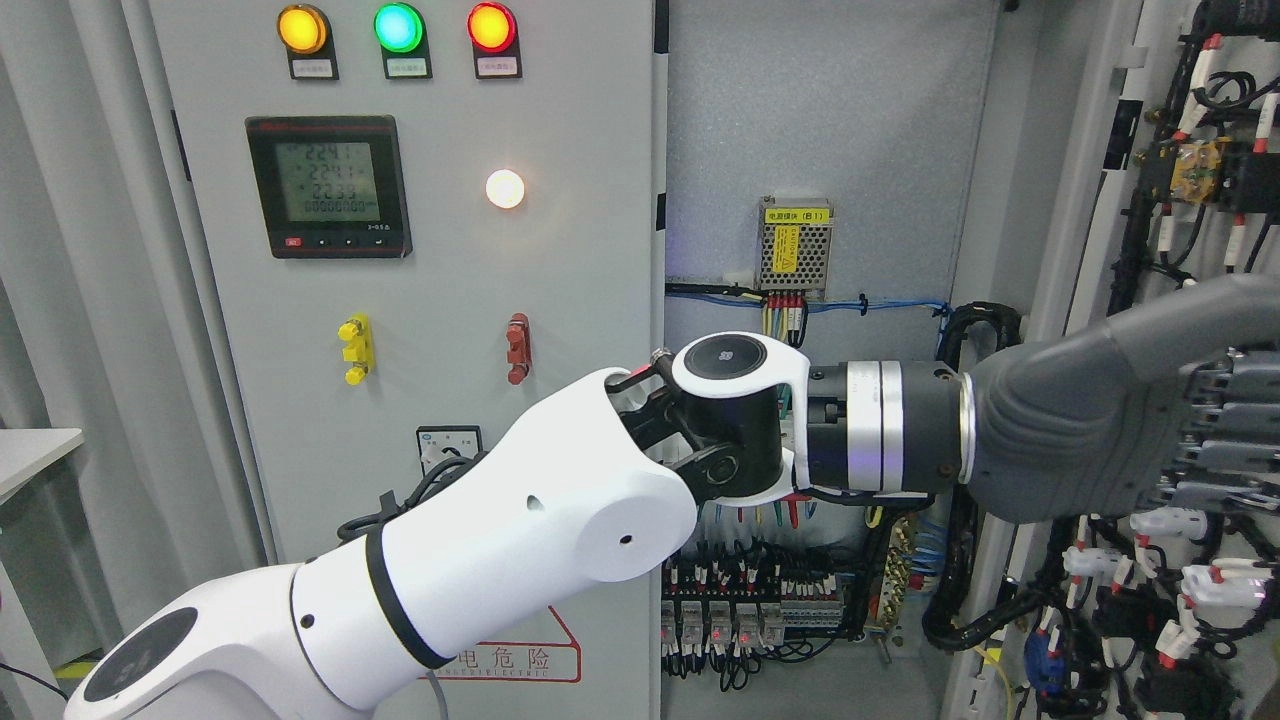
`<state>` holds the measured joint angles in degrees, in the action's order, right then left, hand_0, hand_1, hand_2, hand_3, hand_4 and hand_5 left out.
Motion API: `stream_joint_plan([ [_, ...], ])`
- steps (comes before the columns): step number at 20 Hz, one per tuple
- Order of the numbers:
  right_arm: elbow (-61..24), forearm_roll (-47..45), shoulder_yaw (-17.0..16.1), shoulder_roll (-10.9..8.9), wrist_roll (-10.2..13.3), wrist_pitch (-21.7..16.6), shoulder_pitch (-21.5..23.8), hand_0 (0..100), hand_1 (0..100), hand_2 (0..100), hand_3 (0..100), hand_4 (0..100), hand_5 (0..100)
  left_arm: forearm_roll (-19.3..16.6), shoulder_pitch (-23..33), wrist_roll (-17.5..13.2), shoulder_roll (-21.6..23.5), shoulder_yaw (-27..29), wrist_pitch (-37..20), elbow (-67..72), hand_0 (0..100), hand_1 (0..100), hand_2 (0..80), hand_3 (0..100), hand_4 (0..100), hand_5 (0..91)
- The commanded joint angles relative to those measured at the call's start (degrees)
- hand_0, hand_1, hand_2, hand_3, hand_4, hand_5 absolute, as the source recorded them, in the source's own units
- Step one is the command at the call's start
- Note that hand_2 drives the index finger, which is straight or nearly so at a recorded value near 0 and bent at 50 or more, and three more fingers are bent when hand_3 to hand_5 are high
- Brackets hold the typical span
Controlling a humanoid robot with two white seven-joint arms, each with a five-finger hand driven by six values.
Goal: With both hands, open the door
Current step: 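Push the red-button door farther open with the left hand, then withdraw the left hand down out of the cabinet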
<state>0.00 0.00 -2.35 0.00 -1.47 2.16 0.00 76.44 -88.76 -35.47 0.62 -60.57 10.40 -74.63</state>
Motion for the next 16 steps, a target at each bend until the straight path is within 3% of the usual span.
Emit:
stream_joint_plan([
  [1,1.5,0.2,0.1,-0.35,0.0,0.0,-0.7,22,0,0,0,0,0,-6.0,6.3,0.0,7.5,4.7,0.6,-8.5,30,0,2.7,3,4,0.0],
  [4,1.5,0.2,0.1,-0.44,0.0,0.0,-0.8,22,0,0,0,0,0,-11.9,12.5,-0.1,13.0,9.3,1.3,-12.5,30,0,2.7,3,4,0.0],
  [7,0.4,0.2,0.0,-0.35,0.0,0.0,-0.7,22,0,0,0,0,0,-13.1,17.7,0.0,16.9,12.8,2.4,-16.3,30,0,2.7,3,4,0.0],
  [9,-1.0,0.2,0.1,-0.44,0.0,0.0,-0.7,22,0,0,0,0,0,-15.9,22.0,1.6,19.8,13.7,2.3,-20.8,30,0,2.7,3,4,0.0],
  [13,-5.0,0.3,0.2,-0.44,0.0,0.0,-0.1,22,0,0,0,0,0,-23.2,33.4,3.6,24.4,17.1,1.8,-26.0,30,0,2.8,3,4,0.0],
  [16,-7.2,0.3,0.2,-0.53,0.0,0.0,0.6,22,0,0,0,0,0,-31.2,47.1,3.6,25.6,21.9,1.5,-28.5,30,0,2.8,3,4,0.0],
])
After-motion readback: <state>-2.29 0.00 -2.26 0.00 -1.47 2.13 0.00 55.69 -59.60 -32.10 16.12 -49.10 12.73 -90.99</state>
